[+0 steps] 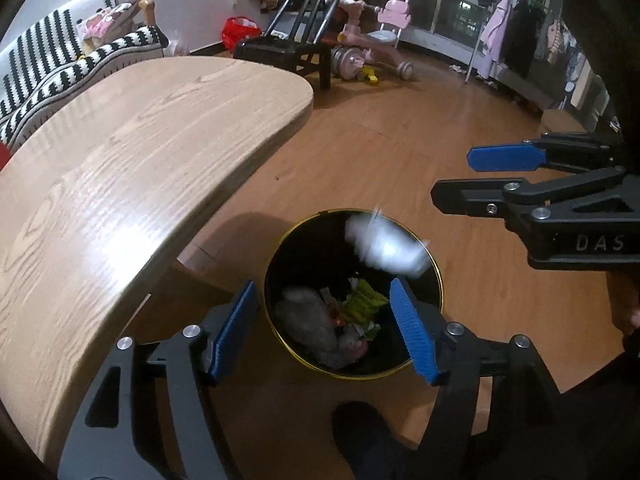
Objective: Collect trash
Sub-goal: 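Carry both plastic bags over the bin and open both tools, then grasp the crumpled foil with left tool while right tool grasps silver blister pack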
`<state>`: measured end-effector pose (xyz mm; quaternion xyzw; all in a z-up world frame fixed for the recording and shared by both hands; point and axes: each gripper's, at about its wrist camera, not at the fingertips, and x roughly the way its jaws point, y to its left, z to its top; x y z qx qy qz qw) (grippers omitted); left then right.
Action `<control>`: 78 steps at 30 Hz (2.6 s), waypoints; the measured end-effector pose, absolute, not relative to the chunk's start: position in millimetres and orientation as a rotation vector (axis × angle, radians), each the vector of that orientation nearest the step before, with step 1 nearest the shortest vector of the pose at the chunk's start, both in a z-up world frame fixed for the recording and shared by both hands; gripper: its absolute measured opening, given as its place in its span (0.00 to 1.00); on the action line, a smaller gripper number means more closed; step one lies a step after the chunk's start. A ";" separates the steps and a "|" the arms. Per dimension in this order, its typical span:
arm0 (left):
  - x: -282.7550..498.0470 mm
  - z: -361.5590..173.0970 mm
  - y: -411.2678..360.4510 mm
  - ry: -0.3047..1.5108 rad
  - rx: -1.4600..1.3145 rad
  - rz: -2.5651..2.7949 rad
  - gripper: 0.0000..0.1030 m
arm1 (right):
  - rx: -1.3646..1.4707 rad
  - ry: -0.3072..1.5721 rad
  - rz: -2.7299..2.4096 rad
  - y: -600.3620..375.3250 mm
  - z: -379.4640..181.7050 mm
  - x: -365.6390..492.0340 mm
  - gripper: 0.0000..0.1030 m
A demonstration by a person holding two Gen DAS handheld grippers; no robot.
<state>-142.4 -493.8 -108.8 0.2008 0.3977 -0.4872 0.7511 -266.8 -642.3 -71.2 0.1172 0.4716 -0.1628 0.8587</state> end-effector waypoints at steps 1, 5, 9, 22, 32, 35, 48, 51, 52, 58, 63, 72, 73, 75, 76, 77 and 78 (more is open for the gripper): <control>-141.2 -105.3 -491.8 0.867 0.431 -1.065 0.69 | 0.246 0.988 -0.338 -641.4 -69.9 -265.6 0.56; -131.2 -88.9 -473.3 0.850 0.388 -1.070 0.78 | 0.234 0.948 -0.328 -631.9 -55.2 -255.1 0.56; -109.6 -63.2 -437.4 0.796 0.337 -1.012 0.89 | 0.223 0.869 -0.285 -610.3 -29.0 -233.6 0.65; -3.4 -11.7 -221.8 0.766 0.162 -0.604 0.90 | 0.076 0.764 0.042 -439.7 38.7 -108.7 0.71; 55.0 -5.8 -49.4 0.789 -0.012 -0.282 0.90 | 0.025 0.764 0.248 -297.7 41.4 -3.9 0.71; 67.1 -13.1 -24.3 0.813 -0.038 -0.227 0.90 | 0.006 0.766 0.269 -267.9 33.1 23.3 0.71; 164.4 -50.1 -29.1 0.861 -0.052 -0.116 0.90 | 0.064 0.815 0.250 -236.1 -10.0 151.5 0.68; 186.2 -62.1 -37.6 0.902 -0.061 -0.111 0.90 | 0.036 0.830 0.253 -229.9 -18.4 183.6 0.67; 191.6 -65.8 -39.5 0.910 -0.063 -0.110 0.90 | 0.033 0.841 0.253 -228.0 -22.9 194.4 0.66; 217.3 -81.8 -44.1 0.960 -0.068 -0.098 0.88 | -0.020 0.888 0.261 -216.1 -45.2 232.3 0.51; 223.0 -81.5 -51.6 0.938 -0.014 -0.107 0.54 | -0.017 0.918 0.312 -206.8 -56.1 246.1 0.17; 200.6 -58.6 -46.5 0.900 -0.004 -0.132 0.35 | -0.021 0.850 0.333 -199.9 -30.2 210.8 0.06; 195.5 -53.2 -44.8 0.893 -0.004 -0.131 0.35 | -0.018 0.844 0.336 -201.9 -24.6 202.4 0.06; 185.2 -43.4 -43.4 0.878 0.000 -0.131 0.35 | -0.016 0.833 0.338 -205.9 -15.5 183.4 0.06; 180.0 -40.0 -43.1 0.873 0.003 -0.133 0.35 | -0.020 0.826 0.334 -209.3 -10.2 172.1 0.06; 172.1 -35.0 -42.8 0.868 0.005 -0.137 0.35 | -0.026 0.821 0.330 -213.0 -6.4 161.1 0.06; 163.6 -30.2 -42.9 0.864 0.007 -0.142 0.35 | -0.035 0.816 0.326 -218.1 -1.7 146.9 0.06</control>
